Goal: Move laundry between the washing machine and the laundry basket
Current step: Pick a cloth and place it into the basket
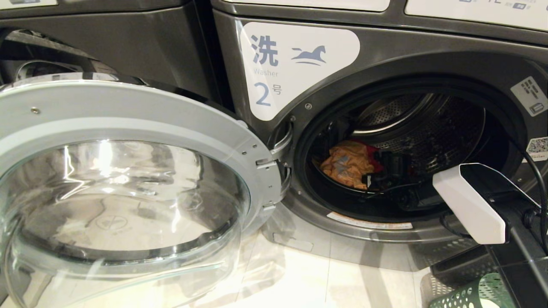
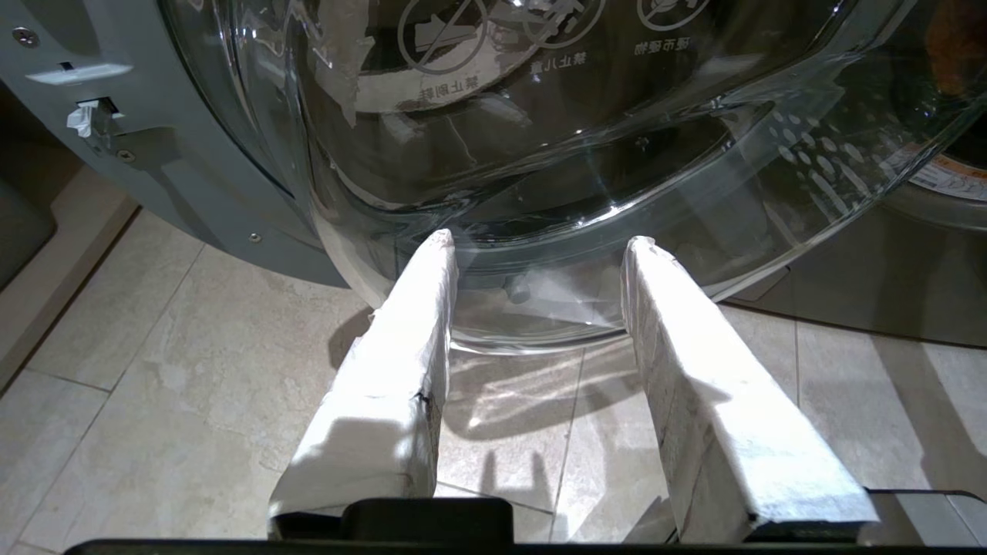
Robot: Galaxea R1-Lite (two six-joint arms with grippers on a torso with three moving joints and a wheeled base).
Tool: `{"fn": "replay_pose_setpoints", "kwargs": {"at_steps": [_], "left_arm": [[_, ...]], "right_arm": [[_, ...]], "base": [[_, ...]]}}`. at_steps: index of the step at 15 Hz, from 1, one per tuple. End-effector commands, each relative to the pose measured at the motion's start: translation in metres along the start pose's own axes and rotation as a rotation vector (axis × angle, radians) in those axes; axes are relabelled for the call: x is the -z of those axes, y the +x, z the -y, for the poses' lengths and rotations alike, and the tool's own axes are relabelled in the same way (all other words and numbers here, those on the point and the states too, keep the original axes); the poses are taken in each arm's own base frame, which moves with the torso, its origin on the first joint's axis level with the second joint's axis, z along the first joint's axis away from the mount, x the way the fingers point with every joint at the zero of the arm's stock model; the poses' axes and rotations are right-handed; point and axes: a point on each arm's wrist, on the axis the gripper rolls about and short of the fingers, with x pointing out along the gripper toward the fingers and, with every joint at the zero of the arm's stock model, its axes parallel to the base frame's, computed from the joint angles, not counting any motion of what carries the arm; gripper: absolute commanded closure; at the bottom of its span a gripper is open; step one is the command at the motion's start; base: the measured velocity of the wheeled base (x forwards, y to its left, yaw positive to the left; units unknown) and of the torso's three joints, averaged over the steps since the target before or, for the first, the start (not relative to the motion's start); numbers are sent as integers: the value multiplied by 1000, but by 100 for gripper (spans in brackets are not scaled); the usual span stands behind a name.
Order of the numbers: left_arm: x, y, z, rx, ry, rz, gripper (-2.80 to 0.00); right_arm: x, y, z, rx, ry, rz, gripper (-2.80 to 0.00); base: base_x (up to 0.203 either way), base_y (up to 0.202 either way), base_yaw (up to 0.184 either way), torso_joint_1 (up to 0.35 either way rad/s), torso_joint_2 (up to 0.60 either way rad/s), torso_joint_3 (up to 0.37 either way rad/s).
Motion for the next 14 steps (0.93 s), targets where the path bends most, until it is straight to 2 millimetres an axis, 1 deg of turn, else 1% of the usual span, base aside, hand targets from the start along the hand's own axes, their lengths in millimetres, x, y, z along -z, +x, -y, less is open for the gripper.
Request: {"fn": "replay_pose_setpoints", "kwargs": {"at_steps": [1,7,14], "left_arm": [[0,0,0,0,-1,-3,0],[0,0,0,0,-1,-3,0],[0,0,0,0,-1,-3,0]], "right_arm": [[0,1,3,7,0,0,0],[-2,0,5,10,-1,-9,0],[-46,-19,6,3,39,77,0]], "base": [[0,0,0,0,0,0],[0,0,0,0,0,0],[0,0,0,0,0,0]]}}
